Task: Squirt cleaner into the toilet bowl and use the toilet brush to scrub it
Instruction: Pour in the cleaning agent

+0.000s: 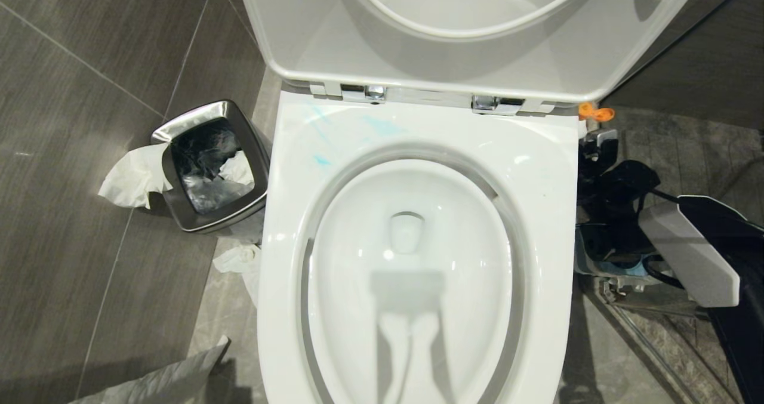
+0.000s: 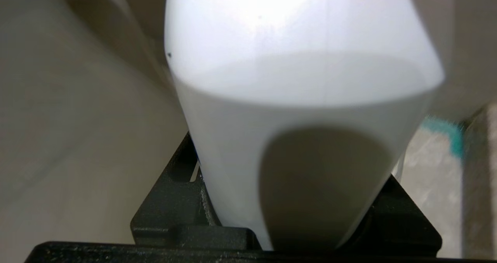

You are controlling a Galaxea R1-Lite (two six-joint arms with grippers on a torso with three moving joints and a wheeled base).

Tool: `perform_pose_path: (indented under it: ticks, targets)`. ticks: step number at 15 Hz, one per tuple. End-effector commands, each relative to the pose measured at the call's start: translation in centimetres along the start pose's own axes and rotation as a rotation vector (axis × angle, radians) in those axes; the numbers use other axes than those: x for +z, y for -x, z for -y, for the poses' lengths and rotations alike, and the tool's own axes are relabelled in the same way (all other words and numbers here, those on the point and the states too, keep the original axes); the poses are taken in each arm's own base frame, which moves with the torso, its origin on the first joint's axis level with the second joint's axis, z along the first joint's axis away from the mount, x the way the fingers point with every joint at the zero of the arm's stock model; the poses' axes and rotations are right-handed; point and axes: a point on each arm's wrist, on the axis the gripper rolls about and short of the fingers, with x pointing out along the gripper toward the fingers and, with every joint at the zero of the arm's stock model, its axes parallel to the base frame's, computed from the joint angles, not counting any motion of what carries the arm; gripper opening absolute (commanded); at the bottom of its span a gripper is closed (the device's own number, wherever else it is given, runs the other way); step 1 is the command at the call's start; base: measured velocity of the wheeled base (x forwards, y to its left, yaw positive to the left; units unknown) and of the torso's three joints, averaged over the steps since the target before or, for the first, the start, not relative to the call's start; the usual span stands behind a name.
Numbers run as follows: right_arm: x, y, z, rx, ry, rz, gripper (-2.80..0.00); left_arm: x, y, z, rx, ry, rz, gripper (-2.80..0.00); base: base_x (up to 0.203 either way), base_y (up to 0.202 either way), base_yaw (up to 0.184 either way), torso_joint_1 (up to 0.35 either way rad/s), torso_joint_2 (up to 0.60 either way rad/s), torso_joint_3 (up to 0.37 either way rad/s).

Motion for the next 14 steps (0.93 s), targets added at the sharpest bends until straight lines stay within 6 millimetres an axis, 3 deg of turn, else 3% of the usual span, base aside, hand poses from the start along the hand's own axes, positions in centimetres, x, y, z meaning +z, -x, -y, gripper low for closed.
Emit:
perform_pose_path:
  ticks: [1, 8, 14]
  targets:
    - [5.7, -0.7, 0.0, 0.004, 0.020, 0.054, -2.80, 0.0, 0.0, 0.0, 0.000, -0.001, -0.001, -2.80, 0.000, 0.000, 0.000, 0.000, 0.00, 0.000]
    - [15.2, 0.8, -1.1, 0.004, 0.027, 0.066, -2.80, 0.0, 0.0, 0.0, 0.000, -0.001, -0.003, -2.80, 0.000, 0.000, 0.000, 0.000, 0.00, 0.000]
    - [24.1, 3.9, -1.3, -0.029, 0.058, 0.073, -2.80, 0.0, 0.0, 0.0, 0.000, -0.001, -0.001, -2.80, 0.000, 0.000, 0.000, 0.000, 0.00, 0.000]
